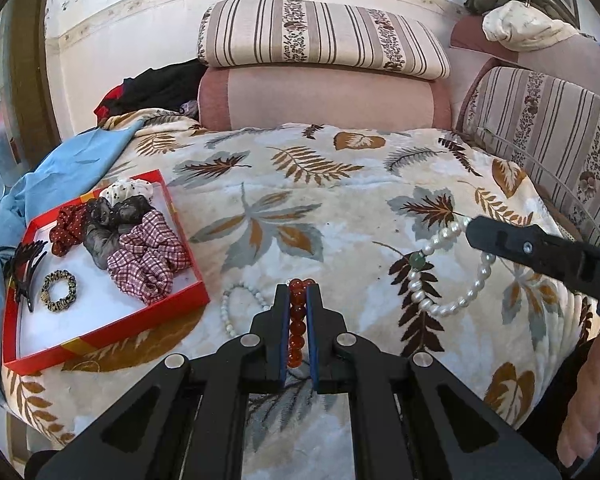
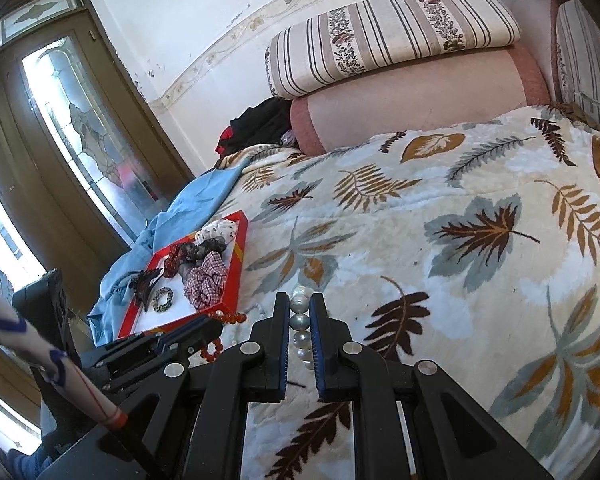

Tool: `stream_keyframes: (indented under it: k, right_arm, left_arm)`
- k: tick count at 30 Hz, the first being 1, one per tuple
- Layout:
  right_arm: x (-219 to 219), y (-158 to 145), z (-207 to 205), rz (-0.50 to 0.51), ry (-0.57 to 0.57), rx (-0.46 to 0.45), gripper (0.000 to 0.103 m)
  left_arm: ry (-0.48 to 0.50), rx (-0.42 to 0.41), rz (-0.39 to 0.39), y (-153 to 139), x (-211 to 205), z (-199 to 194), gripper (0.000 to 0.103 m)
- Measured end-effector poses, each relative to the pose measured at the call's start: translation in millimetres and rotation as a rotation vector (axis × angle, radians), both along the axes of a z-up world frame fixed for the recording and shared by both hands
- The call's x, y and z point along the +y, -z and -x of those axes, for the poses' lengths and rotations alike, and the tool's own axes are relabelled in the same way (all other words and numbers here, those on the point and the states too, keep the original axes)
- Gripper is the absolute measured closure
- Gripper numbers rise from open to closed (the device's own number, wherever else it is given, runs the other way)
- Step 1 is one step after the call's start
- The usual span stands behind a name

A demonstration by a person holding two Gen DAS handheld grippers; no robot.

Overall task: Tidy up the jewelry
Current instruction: 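Carry the red bead bracelet and pearl necklace over the tray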

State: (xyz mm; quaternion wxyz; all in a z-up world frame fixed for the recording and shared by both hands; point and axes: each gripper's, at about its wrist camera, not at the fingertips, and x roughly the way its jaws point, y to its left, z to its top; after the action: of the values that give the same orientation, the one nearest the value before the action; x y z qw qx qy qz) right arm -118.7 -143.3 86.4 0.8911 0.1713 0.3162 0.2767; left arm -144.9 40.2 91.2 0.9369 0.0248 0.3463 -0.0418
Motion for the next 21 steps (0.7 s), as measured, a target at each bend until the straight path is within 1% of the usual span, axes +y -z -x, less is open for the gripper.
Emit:
stream_keyframes:
  k: [12, 21]
  right_arm:
    - [17, 1, 16, 0.023, -0.014, 0.01, 0.092]
    - [33, -1, 18, 0.038, -0.033, 0.014, 0.092]
  left_arm:
    - [-0.02, -0.018, 0.017, -4, 16, 7, 0.096]
    - [-0.048, -0.023, 0.034, -4, 32, 7, 0.096]
